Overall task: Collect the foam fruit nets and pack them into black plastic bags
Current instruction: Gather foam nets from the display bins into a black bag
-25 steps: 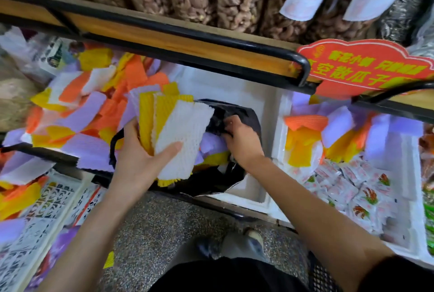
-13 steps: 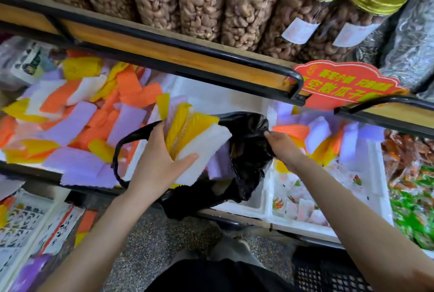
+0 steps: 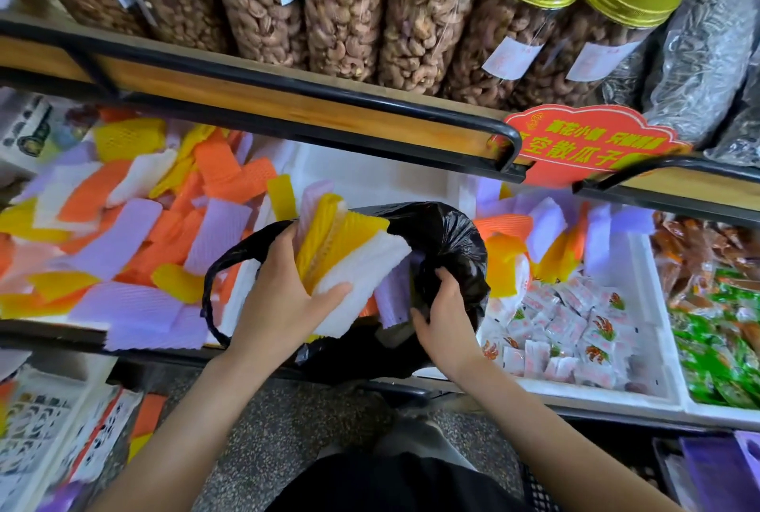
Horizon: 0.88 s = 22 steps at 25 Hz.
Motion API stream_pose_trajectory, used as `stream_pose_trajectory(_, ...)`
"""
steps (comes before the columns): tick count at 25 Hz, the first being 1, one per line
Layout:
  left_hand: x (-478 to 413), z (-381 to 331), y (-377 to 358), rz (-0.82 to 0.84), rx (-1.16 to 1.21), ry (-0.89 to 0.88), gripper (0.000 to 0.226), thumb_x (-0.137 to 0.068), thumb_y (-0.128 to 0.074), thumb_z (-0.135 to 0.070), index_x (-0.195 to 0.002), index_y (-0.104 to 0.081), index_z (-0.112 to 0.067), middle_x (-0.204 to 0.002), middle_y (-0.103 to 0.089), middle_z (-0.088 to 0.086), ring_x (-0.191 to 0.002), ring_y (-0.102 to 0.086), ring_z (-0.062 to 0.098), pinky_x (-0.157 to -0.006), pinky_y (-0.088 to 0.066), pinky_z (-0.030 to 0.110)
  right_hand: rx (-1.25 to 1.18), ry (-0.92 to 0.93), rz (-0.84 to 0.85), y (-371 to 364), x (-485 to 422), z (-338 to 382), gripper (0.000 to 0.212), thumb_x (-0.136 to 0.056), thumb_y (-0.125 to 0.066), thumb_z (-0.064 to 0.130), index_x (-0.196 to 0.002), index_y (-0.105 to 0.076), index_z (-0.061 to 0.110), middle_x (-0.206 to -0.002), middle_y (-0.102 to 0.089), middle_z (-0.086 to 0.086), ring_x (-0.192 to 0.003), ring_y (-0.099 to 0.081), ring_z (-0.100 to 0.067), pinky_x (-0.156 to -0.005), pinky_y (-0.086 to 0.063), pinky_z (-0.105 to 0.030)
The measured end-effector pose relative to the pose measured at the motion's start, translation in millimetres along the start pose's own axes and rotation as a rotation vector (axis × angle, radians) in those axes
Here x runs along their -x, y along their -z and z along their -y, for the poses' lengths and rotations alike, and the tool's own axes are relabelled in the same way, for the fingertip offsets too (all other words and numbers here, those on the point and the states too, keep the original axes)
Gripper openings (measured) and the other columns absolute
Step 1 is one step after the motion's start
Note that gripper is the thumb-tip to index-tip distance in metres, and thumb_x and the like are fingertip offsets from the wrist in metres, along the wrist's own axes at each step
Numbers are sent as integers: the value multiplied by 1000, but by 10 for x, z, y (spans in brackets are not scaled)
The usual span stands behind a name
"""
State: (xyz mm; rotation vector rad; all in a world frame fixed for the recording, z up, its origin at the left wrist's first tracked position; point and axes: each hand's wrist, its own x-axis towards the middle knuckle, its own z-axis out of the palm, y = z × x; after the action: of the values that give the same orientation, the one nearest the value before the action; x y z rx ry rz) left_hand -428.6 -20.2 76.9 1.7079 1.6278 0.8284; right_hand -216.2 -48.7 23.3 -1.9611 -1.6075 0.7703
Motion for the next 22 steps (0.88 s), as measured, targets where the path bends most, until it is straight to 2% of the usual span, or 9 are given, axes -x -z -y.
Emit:
stream_pose_trajectory(3, 21, -13, -2, 13, -3, -17, 89, -73, -76, -37, -143, -24, -19, -139, -42, -2, -125, -42, 19, -84, -35, 27, -284, -169, -8, -49, -211, 51, 62, -84, -64, 6, -134, -29, -2, -122, -45, -4, -117, -44, -17, -93, -33, -18)
stream_pose_trajectory(6, 16, -16, 8, 31, 14, -31, 89, -73, -76, -39, -143, -24, -20, -139, -42, -2, -125, -43, 19, -89, -40, 32, -400, -177, 31, -11, -260, 196, 19, -86, -64, 8, -98, -51, 1, -79, -57, -5, -75, -54, -14, -69, -42, -29)
stream_pose_trajectory(8, -9, -16, 18, 31, 41, -38, 89, -72, -76, -40, -143, -25, -20, -140, -42, -2, -126, -43, 19, -93, -42, 35, -375, -117, 134, 179, -142, 298, 4, -90, -58, 6, -87, -56, 9, -60, -63, 7, -57, -57, -2, -62, -43, -17)
stream_pose_trajectory(9, -18, -38, 21, 26, 43, -50, 89, -72, -76, -40, -143, -25, -20, -140, -43, -2, -126, -44, 19, -93, -42, 34, -339, -89, 199, 320, -76, 341, 9, -92, -55, 6, -85, -56, 11, -53, -62, 10, -52, -57, 2, -60, -43, -13)
stream_pose_trajectory(11, -31, -118, -9, 30, 32, -91, 89, -72, -77, -38, -142, -26, -20, -137, -43, -6, -125, -44, 16, -89, -39, 28, -277, -73, 205, 655, 8, 367, 8, -93, -54, 7, -86, -55, 12, -53, -62, 7, -49, -59, -2, -61, -48, -18)
stream_pose_trajectory(14, 14, -305, -125, 122, 0, -233, 87, -71, -79, -36, -139, -27, -18, -123, -38, -13, -113, -42, 8, -82, -31, 18, -265, -109, -52, 1170, -35, 371, 11, -93, -55, 11, -87, -48, 16, -57, -58, 4, -45, -58, -10, -58, -49, -29)
stream_pose_trajectory(17, 56, -407, -348, 335, -155, -371, 81, -73, -74, -41, -137, -27, -24, -131, -42, -9, -118, -43, 10, -87, -36, 23, -449, -150, -150, 1462, -87, 470, 12, -96, -49, 8, -85, -53, 10, -61, -53, 0, -43, -52, -7, -50, -50, -26)
stream_pose_trajectory(19, 9, -399, -500, 387, -313, -340, 75, -76, -68, -42, -136, -27, -24, -137, -44, -1, -124, -44, 19, -91, -38, 29, -534, -171, -125, 1504, -83, 525, 14, -96, -48, 7, -85, -55, 10, -64, -53, -2, -43, -51, -4, -45, -49, -21)
stream_pose_trajectory(22, -142, -369, -661, 195, -283, -160, 73, -79, -69, -37, -138, -30, -16, -136, -46, 6, -124, -44, 27, -92, -40, 35, -555, -161, -29, 1469, -61, 479, 13, -95, -50, 7, -87, -58, 13, -65, -57, -2, -46, -54, -5, -46, -52, -23)
